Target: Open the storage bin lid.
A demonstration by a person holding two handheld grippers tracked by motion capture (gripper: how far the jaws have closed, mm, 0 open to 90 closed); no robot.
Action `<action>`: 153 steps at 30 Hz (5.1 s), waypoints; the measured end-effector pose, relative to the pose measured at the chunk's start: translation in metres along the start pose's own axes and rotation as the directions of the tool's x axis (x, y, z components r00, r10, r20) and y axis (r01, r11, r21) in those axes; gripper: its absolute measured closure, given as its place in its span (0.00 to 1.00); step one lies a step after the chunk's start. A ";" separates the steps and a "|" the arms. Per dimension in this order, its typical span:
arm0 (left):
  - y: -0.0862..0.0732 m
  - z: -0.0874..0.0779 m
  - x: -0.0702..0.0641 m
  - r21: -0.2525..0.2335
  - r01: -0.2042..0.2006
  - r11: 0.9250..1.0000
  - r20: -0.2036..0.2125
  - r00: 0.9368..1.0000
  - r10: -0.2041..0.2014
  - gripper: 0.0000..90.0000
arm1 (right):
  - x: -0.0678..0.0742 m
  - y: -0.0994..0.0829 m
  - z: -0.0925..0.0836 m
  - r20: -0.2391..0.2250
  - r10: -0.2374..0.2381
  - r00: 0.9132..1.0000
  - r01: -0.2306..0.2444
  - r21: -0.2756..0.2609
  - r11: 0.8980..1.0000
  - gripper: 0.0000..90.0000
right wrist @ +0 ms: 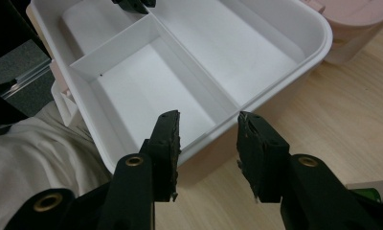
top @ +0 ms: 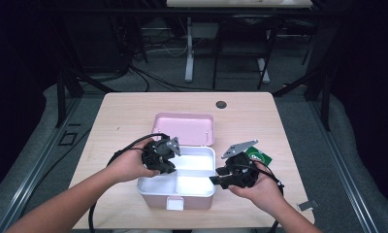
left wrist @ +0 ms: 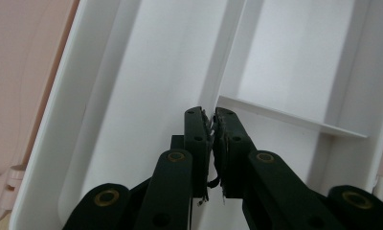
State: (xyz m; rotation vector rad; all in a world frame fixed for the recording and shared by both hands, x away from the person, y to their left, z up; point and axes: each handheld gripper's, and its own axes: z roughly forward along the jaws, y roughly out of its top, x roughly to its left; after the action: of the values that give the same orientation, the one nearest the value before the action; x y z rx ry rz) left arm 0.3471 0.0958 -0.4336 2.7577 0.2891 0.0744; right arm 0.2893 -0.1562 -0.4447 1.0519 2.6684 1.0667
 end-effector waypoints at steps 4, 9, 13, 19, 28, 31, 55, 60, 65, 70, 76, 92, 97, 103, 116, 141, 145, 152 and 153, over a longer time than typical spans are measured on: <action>-0.002 -0.002 0.001 0.028 -0.006 1.000 -0.005 1.000 0.006 0.95 | 0.001 0.000 0.001 -0.009 0.004 1.000 -0.004 -0.001 1.000 0.66; 0.002 -0.003 0.002 0.068 -0.022 0.997 -0.021 1.000 0.023 0.97 | 0.003 0.002 0.002 -0.007 -0.007 1.000 0.007 0.001 1.000 0.66; 0.008 -0.001 0.001 0.111 -0.033 0.993 -0.028 0.999 0.037 0.97 | 0.003 0.002 0.001 -0.004 -0.004 1.000 0.004 0.000 1.000 0.66; 0.018 0.002 0.001 0.184 -0.038 0.982 -0.030 0.999 0.044 0.97 | 0.002 0.001 0.002 -0.012 0.001 1.000 -0.001 -0.002 1.000 0.66; 0.029 0.009 0.000 0.255 -0.067 0.965 -0.020 0.997 0.075 0.97 | 0.004 0.001 0.005 -0.031 0.013 0.999 -0.013 0.006 1.000 0.71; 0.032 0.012 -0.001 0.272 -0.083 0.959 -0.012 0.996 0.090 0.97 | 0.005 -0.001 0.005 -0.038 0.013 0.999 -0.013 -0.003 1.000 0.72; 0.042 0.020 0.001 0.331 -0.227 0.916 0.030 0.973 0.231 0.98 | 0.012 0.000 0.001 -0.048 0.010 0.999 -0.009 0.011 1.000 0.74; 0.041 0.023 0.001 0.329 -0.212 0.920 0.027 0.976 0.215 0.97 | 0.007 0.000 0.000 -0.039 0.020 0.999 -0.019 0.011 1.000 0.73; 0.042 0.023 0.000 0.337 -0.216 0.916 0.025 0.975 0.221 0.98 | 0.004 -0.001 -0.002 -0.036 0.027 0.999 -0.027 0.008 1.000 0.73; 0.043 0.023 -0.001 0.341 -0.236 0.910 0.039 0.971 0.237 0.98 | 0.003 0.001 -0.007 -0.027 0.025 0.999 -0.025 -0.006 1.000 0.73; 0.043 0.021 -0.003 0.347 -0.253 0.903 0.036 0.966 0.257 0.98 | -0.002 0.004 -0.017 -0.001 0.024 1.000 -0.024 -0.026 0.999 0.73; 0.048 -0.015 -0.004 0.305 -0.223 0.926 -0.036 0.969 0.246 0.99 | -0.003 0.011 -0.033 0.030 0.014 0.999 -0.013 -0.049 0.999 0.72; 0.041 -0.027 -0.001 0.302 -0.198 0.933 -0.052 0.973 0.223 0.99 | -0.001 0.011 -0.030 0.033 0.012 0.999 -0.011 -0.044 0.999 0.72; 0.025 -0.032 0.006 0.301 -0.148 0.942 -0.062 0.983 0.174 0.99 | 0.000 0.011 -0.022 0.014 0.008 1.000 -0.008 -0.031 0.999 0.72; -0.020 -0.044 0.026 0.313 0.214 0.925 -0.094 0.976 -0.194 0.99 | 0.001 0.011 -0.013 0.012 0.011 1.000 -0.011 -0.016 1.000 0.71; -0.138 -0.080 0.068 0.256 0.553 0.793 -0.209 0.833 -0.513 0.99 | 0.004 0.014 -0.008 0.006 0.006 1.000 -0.006 -0.004 1.000 0.70; -0.150 -0.080 0.072 0.249 0.580 0.775 -0.220 0.813 -0.538 0.99 | 0.005 0.016 -0.007 0.003 0.004 1.000 -0.004 -0.001 1.000 0.69; -0.159 -0.072 0.077 0.256 0.588 0.768 -0.247 0.807 -0.536 0.99 | 0.005 0.016 -0.007 0.003 -0.001 1.000 0.001 -0.004 1.000 0.67; -0.159 -0.070 0.078 0.250 0.592 0.766 -0.246 0.804 -0.541 0.99 | 0.005 0.016 -0.007 0.004 0.000 1.000 0.000 -0.003 1.000 0.67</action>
State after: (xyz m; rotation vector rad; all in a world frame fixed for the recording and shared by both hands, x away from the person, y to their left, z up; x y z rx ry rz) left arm 0.3868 0.2816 -0.4251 2.8358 1.2769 0.0975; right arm 0.2926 -0.1484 -0.4287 1.0526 2.6632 1.0670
